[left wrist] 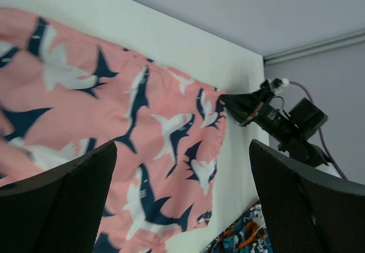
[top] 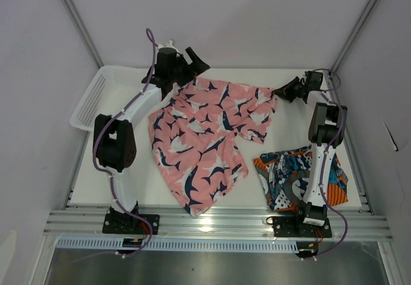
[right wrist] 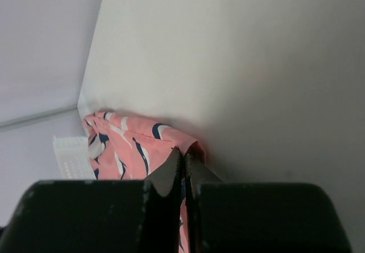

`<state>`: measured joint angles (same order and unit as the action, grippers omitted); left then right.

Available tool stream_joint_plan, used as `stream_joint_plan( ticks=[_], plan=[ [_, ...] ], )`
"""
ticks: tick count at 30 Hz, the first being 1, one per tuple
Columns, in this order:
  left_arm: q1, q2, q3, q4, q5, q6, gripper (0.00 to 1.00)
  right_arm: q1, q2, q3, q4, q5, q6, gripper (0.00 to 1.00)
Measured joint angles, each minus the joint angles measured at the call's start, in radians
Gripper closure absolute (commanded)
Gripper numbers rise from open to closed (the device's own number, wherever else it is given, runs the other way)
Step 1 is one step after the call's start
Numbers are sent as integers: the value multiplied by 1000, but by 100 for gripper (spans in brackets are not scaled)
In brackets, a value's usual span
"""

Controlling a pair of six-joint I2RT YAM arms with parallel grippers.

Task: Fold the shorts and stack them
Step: Flatten the shorts out

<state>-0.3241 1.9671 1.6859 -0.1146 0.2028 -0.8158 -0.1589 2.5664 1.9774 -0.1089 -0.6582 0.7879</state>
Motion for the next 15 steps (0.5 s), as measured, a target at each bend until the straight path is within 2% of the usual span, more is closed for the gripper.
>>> stream_joint_plan(
  ticks=[1, 2, 3, 4, 6, 10, 15],
  plan=[
    [5, -11, -3, -9, -10, 10, 1, -8, 12, 17, -5, -7, 10, 96],
    [10, -18, -7, -21, -19, 18, 1, -16, 23, 40, -10, -3, 14, 88],
    [16, -24, -17, -29, -29, 30, 1, -26, 37, 76, -27, -2, 22, 57],
    [20, -29, -26, -40, -41, 37, 1, -35, 50, 113, -37, 1, 30, 40],
    [27, -35, -48, -84, -68, 56, 1, -49, 60, 165, -45, -5, 37, 13],
    [33, -45, -82, -189, -134, 95, 1, -65, 26, 192, -58, 11, 17, 7],
    [33, -119, -125, -323, -239, 175, 1, -42, -126, 68, -142, 73, -73, 10]
  ],
)
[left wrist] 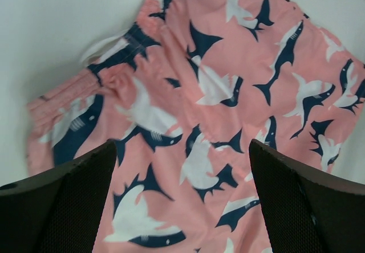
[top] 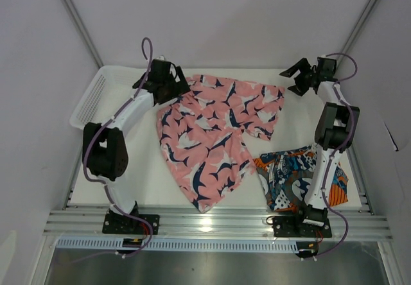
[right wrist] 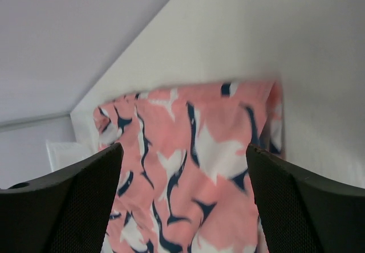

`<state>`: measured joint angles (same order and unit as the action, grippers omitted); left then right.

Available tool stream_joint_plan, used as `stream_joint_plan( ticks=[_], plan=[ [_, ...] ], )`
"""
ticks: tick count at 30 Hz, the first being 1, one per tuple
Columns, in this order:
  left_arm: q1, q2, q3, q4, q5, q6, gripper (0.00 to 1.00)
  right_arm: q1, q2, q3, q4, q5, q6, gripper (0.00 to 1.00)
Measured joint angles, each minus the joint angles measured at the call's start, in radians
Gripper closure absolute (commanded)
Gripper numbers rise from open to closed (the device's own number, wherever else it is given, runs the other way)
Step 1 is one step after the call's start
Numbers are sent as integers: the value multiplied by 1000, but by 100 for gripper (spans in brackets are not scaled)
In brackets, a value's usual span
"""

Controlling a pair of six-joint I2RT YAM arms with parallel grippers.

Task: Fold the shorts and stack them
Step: Flatten the shorts out, then fold the shorts

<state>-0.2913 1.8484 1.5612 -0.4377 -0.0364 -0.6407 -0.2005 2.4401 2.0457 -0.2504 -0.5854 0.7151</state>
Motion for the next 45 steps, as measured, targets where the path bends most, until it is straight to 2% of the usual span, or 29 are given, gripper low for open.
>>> stream_joint_plan(
  ticks=[6, 10, 15, 19, 25, 31, 38, 45],
  plan=[
    [12, -141, -90, -66, -91, 20, 2, 75, -364, -324, -48, 46, -113, 20],
    [22, -174, -152, -98, -138, 13, 3, 182, -647, -595, -7, 83, -148, 24],
    [35, -183, -245, -108, -164, 13, 7, 425, -929, -892, 0, 174, -177, 28],
    [57, -198, -305, -106, -170, 16, 11, 681, -1038, -986, -32, 294, -230, 33],
    [79, -246, -374, -103, -174, 23, 12, 1041, -1064, -1015, -95, 483, -318, 36],
    [85, -249, -384, -95, -189, 32, 17, 1298, -1052, -1054, -165, 620, -330, 37],
    [96, -220, -385, -69, -189, 37, 18, 1503, -912, -1027, -179, 722, -310, 37],
    [97, -195, -385, -58, -188, 46, 20, 1593, -761, -1003, -178, 739, -271, 39]
  ],
)
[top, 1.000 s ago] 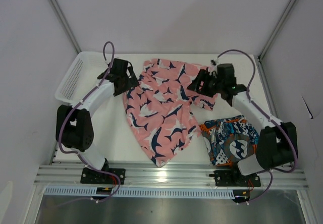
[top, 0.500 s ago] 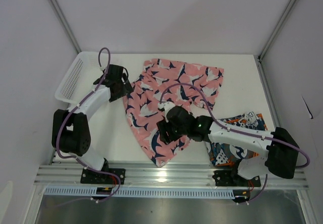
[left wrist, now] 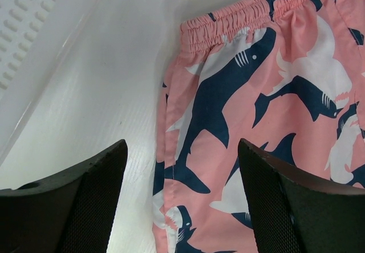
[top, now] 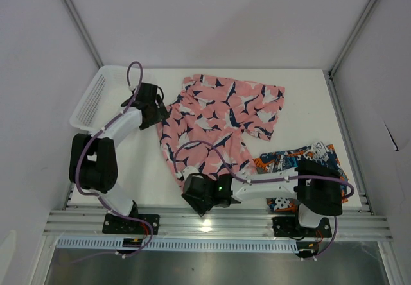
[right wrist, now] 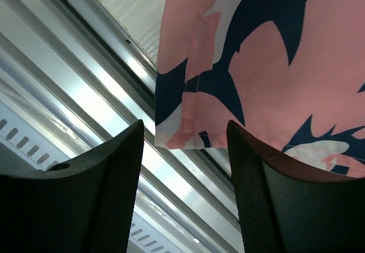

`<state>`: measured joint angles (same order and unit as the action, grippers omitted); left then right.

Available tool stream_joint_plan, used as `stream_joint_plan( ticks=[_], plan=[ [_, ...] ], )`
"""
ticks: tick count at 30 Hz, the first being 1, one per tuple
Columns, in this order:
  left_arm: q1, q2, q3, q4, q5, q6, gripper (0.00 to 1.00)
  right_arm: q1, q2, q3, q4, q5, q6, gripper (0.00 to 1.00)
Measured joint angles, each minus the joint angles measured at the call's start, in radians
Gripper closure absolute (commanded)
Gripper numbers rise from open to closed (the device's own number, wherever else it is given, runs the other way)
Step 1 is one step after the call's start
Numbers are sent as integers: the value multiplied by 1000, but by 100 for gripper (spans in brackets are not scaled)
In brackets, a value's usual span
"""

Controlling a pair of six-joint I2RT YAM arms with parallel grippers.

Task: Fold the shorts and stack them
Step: Fold the shorts

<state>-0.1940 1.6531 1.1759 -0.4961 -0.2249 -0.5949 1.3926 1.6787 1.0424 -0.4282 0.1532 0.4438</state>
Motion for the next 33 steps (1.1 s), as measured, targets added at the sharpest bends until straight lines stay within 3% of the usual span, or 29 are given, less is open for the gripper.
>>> stream_joint_plan(
  ticks=[3, 6, 7, 9, 13, 20, 33],
  plan=[
    [1, 9, 0, 1, 0, 2, 20, 16, 38, 8, 1, 19, 21, 41],
    [1, 13, 0, 1, 0, 2, 21, 23, 56, 15, 0, 34, 35, 50],
    [1, 14, 0, 2, 0, 2, 21, 24, 61, 19, 0, 40, 37, 63],
    [1, 17, 0, 4, 0, 2, 22, 25, 74, 29, 0, 47, 40, 72],
    [1, 29, 0, 8, 1, 2, 25, 31, 90, 36, 0, 57, 47, 100],
    [1, 60, 3, 9, 15, 2, 31, 69, 73, 15, 1, 98, 56, 100],
    [1, 154, 5, 47, 46, -6, 43, 91, -121, -150, 7, 124, 111, 100]
  ],
)
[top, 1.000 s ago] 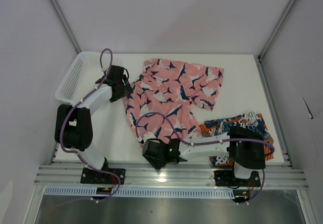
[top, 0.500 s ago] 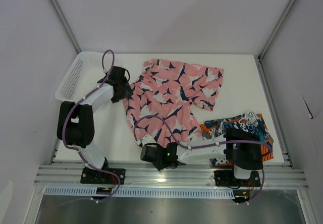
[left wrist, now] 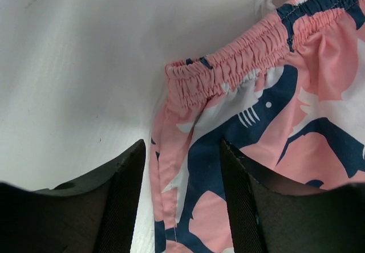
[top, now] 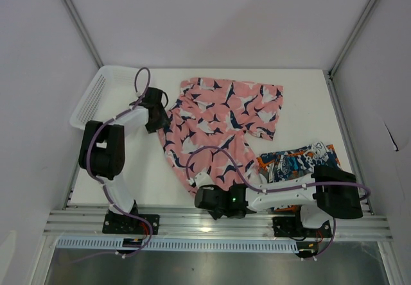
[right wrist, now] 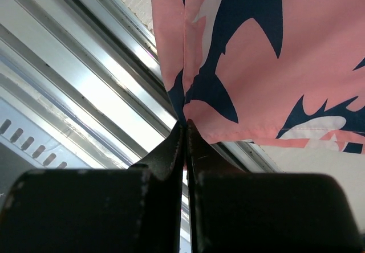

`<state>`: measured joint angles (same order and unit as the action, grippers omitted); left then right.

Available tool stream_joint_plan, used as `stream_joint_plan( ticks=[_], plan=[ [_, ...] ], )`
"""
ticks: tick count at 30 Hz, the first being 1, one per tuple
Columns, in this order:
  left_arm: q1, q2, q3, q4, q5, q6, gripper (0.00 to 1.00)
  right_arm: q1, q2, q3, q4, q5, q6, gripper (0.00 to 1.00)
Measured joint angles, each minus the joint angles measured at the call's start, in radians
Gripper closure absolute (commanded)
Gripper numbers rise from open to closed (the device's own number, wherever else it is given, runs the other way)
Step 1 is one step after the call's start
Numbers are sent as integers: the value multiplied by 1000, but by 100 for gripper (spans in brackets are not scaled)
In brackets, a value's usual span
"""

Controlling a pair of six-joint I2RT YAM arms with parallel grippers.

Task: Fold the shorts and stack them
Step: Fold the shorts

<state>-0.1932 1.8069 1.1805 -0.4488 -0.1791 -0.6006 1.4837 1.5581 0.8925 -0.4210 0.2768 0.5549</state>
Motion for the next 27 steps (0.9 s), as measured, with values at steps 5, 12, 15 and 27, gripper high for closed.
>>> stream_joint_plan(
  ticks=[5, 12, 15, 27],
  plan=[
    [0, 26, 3, 20, 0, -3, 44, 1, -31, -16, 3, 0, 11, 100],
    [0, 69, 20, 37, 0, -11, 42, 6, -87, -32, -5, 14, 30, 100],
    [0, 69, 16, 57, 6, -11, 36, -3, -115, -56, -2, 14, 42, 100],
    [11, 66, -2, 123, 46, -14, 56, -105, -224, -180, 42, -35, 67, 100]
  ],
)
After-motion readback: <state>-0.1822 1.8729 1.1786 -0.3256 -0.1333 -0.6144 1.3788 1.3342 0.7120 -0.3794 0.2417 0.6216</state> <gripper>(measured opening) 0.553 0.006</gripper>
